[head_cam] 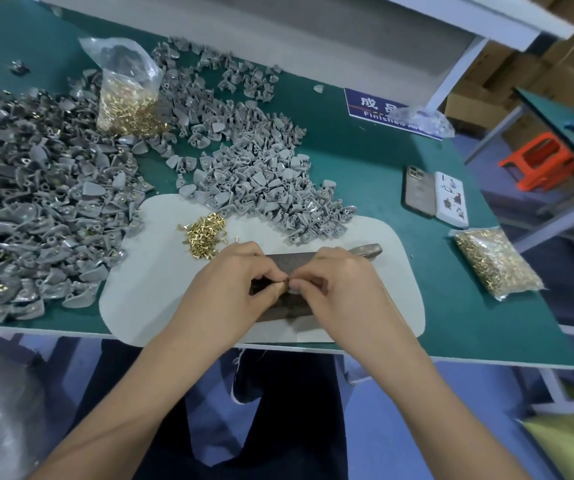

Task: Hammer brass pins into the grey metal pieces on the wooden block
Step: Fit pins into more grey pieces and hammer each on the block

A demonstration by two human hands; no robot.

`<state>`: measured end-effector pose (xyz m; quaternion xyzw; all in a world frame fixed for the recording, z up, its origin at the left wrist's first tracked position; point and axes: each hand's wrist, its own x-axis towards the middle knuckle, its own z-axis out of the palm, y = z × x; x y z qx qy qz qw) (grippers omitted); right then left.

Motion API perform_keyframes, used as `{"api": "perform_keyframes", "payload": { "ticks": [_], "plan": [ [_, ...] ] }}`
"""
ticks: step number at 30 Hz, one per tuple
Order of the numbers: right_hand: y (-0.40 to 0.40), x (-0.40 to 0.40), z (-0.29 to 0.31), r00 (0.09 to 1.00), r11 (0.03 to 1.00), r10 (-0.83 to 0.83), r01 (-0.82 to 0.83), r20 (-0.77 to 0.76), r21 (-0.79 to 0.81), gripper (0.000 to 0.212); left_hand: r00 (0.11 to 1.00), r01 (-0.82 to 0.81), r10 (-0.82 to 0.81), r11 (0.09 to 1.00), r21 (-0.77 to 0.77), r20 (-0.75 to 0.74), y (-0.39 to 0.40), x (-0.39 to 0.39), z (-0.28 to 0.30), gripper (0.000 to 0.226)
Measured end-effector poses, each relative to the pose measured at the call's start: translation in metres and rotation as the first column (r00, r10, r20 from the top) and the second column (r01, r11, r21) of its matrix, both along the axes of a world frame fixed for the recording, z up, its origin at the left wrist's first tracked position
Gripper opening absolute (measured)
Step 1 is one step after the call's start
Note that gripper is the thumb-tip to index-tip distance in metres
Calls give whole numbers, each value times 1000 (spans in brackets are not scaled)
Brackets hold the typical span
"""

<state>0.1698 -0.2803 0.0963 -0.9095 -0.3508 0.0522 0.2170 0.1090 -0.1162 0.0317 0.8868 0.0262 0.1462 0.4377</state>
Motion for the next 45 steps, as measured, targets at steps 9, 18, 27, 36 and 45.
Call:
{"api": "perform_keyframes", "payload": {
  "ticks": [9,18,27,36,45],
  "plan": [
    [0,-6,-13,995,994,-91,88,41,69,9,1000,4,-3,998,67,-15,0,-1,4,4],
    [-2,-8,-21,986,982,-169,167,12,87,9,998,60,-62,992,108,18,3,-1,3,11],
    [-5,-13,-22,969,958,-241,247,-62,142,7,997,66,-72,983,171,30,-1,-3,3,9],
    [-2,0,-23,994,996,-68,63,84,58,11,1000,-22,19,967,254,14,-13,-4,10,15],
    [-3,-1,-24,995,1000,-23,22,99,8,17,994,-112,105,959,260,40,-22,-8,14,14]
  ]
}}
